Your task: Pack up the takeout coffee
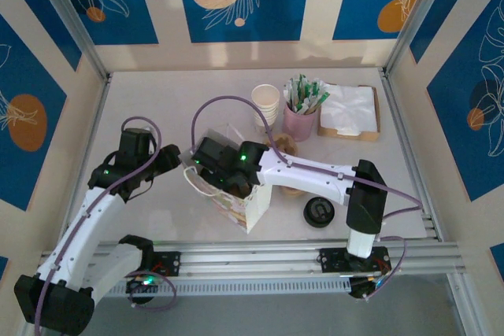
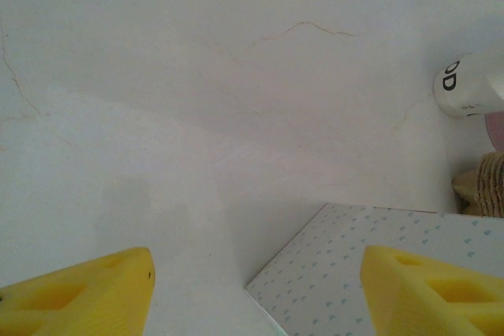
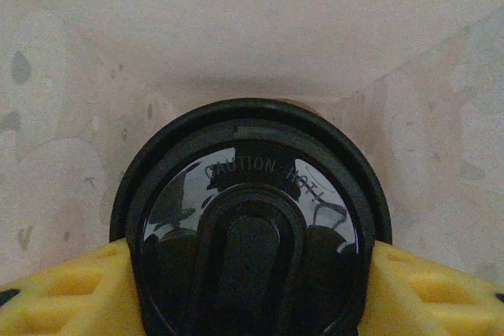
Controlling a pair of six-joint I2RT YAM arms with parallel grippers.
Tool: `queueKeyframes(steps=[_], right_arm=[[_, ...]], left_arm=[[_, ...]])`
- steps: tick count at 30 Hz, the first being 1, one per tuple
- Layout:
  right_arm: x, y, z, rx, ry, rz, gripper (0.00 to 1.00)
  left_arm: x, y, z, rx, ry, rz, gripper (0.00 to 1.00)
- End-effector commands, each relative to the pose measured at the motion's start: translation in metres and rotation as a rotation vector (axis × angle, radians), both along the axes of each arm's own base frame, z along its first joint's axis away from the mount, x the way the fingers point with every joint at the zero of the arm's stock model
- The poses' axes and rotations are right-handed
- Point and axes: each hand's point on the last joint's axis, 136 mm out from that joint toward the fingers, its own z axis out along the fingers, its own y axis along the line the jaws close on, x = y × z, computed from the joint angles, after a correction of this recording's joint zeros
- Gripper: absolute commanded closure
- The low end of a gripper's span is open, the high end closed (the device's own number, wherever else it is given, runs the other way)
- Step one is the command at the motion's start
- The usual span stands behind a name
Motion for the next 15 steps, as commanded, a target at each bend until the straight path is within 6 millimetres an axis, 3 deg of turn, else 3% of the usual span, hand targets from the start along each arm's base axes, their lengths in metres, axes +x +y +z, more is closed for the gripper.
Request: queueKeyframes(steps=[1,6,11,15], right_arm=[[-0.009,-0.012,-0.039,-0.111,0.084,-0.011,0.50],[-0.006,-0.020,-0.038,-0.152,0.063,-0.032,0.50],[-0.005,-0.006,0.000,-0.010,0.016,-0.019,0.50],[-0.006,0.006,0.020,0.102,-0.001,-0.001,0.50]], left_arm=[[-0.002,-0.004,0.016,-0.022,-0.028,-0.016,0.30],[-0.003,-0.003,0.018,-0.015,-0.034,-0.016,0.30],[-0.003,-0.003,0.020,-0.020,-0.039,-0.015,0.30],[-0.003,-0.004,0.019,-0.027,-0.036,-0.018,0.30]])
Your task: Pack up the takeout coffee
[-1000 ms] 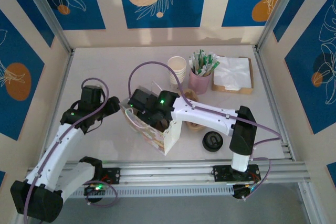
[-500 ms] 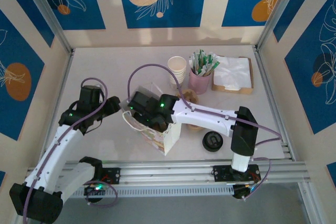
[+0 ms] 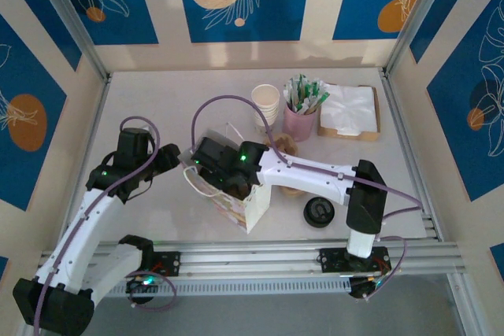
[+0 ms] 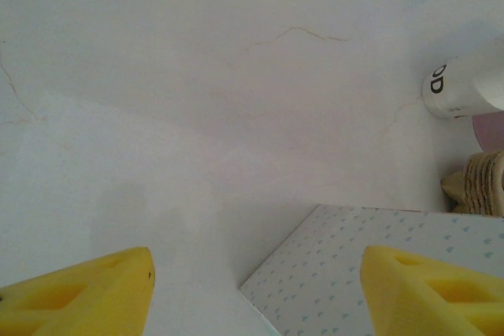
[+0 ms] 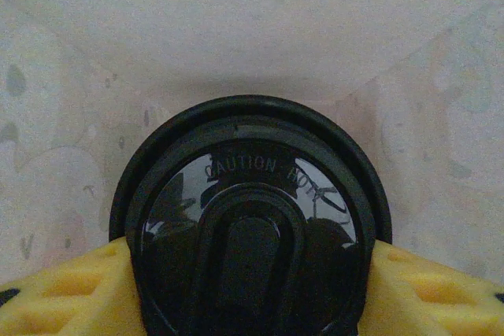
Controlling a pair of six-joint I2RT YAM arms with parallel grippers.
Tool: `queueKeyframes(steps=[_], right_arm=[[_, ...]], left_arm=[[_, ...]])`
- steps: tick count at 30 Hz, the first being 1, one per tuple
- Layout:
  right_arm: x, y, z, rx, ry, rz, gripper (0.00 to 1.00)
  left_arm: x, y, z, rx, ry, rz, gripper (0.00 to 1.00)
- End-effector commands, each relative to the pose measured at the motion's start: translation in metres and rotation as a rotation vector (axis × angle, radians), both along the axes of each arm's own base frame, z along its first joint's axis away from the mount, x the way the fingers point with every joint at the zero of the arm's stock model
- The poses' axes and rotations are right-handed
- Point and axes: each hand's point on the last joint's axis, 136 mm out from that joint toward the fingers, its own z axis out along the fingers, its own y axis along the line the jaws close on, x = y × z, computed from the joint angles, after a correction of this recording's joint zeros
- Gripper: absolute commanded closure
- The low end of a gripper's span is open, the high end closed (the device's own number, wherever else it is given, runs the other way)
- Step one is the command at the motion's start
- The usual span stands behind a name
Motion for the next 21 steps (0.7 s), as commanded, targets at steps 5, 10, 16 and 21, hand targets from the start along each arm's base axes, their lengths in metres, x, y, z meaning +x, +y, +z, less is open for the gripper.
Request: queueKeyframes(steps=[5,10,16,21], right_arm=[[-0.007,0.013,0.009,0.113,0.015,0.015,0.50],[-0.004,0.007,-0.020,0.004,0.038,0.001,0.50],[-0.006,-0.010,-0.052,-0.168,0.047,-0.009,0.50],[-0.011,-0.009,-0.063,-0.180,0.075,0.001,0.50]], left_arm=[[-0.003,-0.004,0.011,-0.024,-0.014,-0.014,0.30],[-0.004,-0.004,0.009,-0.023,-0.011,-0.015,0.30],[-0.005,-0.003,0.009,-0.020,-0.011,-0.013,0.30],[-0.006,-0.003,0.010,-0.021,-0.010,-0.014,0.30]])
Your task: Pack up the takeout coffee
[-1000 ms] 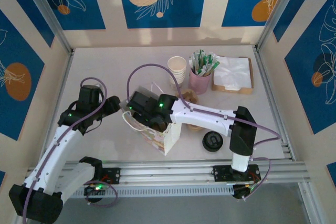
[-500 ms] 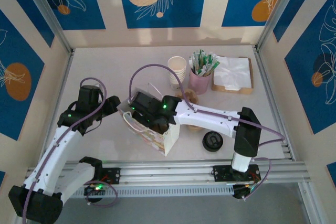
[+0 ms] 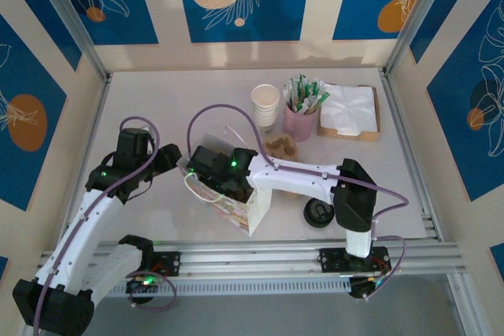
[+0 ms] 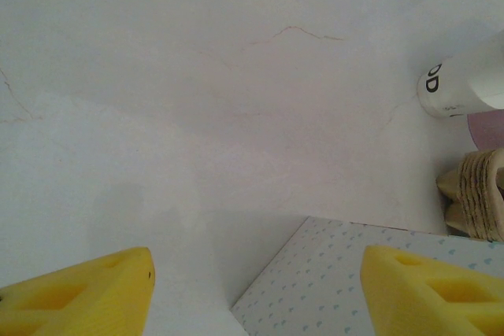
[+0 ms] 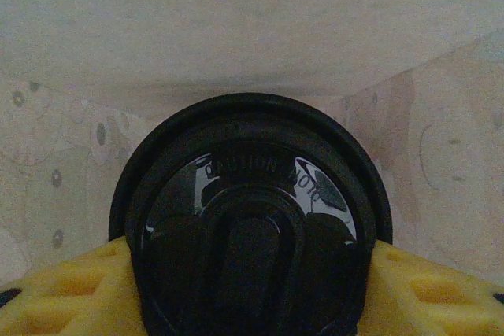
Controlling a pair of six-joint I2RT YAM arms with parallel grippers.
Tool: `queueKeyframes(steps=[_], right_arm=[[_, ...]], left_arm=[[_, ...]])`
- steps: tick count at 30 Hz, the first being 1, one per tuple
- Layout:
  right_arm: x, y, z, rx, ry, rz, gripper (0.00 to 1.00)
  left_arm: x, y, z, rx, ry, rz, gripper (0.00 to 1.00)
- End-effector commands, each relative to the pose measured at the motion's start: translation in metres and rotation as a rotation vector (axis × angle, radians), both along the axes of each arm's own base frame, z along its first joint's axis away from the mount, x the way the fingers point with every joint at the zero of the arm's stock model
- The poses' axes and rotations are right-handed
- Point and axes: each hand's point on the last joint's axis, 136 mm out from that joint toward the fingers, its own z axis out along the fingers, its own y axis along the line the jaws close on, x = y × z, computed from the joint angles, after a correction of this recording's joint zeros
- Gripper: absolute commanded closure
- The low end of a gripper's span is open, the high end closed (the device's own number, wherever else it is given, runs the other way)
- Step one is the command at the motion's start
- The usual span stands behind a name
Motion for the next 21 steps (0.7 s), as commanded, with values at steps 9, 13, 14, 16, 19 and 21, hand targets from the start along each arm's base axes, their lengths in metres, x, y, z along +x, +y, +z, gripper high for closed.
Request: queueKeyframes(steps=[9,13,14,16,19,21], right_arm=[[-0.020,-0.020,-0.056,-0.185,0.130,-0.003,0.50],[-0.027,-0.026,-0.072,-0.222,0.164,-0.010,0.50],[-0.028,-0.028,-0.076,-0.232,0.169,-0.012,0.50],[-0.030,-0.032,-0.082,-0.246,0.183,-0.019,0.50],[-0.033,-0.033,-0.088,-0.251,0.206,-0.022,0.50],[-0.033,-0.033,-0.088,-0.251,0.203,-0.022,0.50]], left_arm=[[-0.007,-0.002,0.012,-0.020,-0.019,-0.012,0.30],[-0.008,-0.002,0.013,-0.019,-0.019,-0.013,0.30],[-0.007,-0.002,0.013,-0.020,-0.021,-0.012,0.30],[-0.007,-0.002,0.014,-0.021,-0.022,-0.012,0.30],[-0.008,-0.002,0.014,-0.021,-0.021,-0.012,0.30],[-0.007,-0.002,0.015,-0.024,-0.024,-0.011,0.30]])
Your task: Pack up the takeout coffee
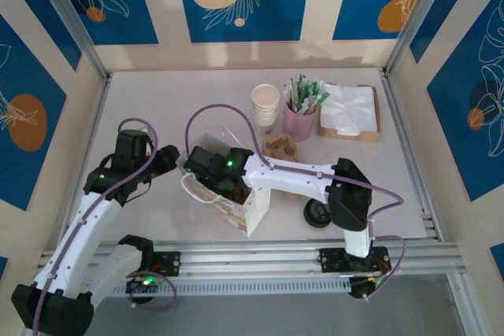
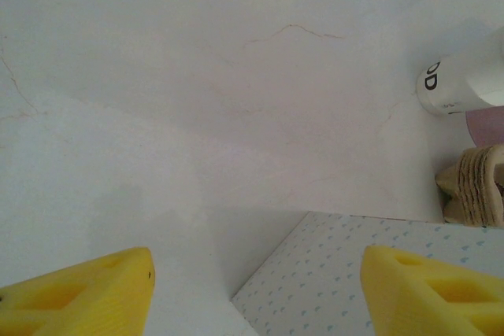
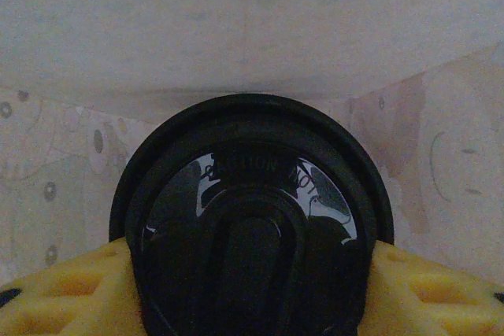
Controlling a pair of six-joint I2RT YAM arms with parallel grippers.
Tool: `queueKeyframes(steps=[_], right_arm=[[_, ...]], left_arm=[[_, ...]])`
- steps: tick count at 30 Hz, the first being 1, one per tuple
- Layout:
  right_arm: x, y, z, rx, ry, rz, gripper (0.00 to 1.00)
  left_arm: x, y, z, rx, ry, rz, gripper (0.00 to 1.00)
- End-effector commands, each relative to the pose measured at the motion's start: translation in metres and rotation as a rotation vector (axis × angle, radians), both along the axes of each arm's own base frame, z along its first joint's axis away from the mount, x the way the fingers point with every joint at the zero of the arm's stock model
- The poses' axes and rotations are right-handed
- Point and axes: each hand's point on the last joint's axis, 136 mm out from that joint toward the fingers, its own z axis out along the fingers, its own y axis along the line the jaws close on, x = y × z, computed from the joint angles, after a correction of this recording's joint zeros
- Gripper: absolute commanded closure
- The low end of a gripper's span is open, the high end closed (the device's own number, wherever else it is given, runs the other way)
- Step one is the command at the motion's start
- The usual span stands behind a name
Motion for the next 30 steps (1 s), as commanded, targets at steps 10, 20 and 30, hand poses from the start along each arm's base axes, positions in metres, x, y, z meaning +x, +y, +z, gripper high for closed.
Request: queueKeyframes(steps=[10,20,30], right_arm=[[-0.009,-0.008,-0.020,-0.064,0.079,-0.024,0.47],[0.005,-0.001,0.008,0.002,0.016,-0.053,0.38],[0.006,0.001,0.042,0.057,-0.029,-0.050,0.22]], left_arm=[[-0.003,-0.004,0.011,-0.023,-0.014,-0.017,0.30],[-0.002,-0.005,0.007,-0.024,-0.011,-0.017,0.30],[-0.001,-0.006,0.004,-0.032,-0.002,-0.015,0.30]])
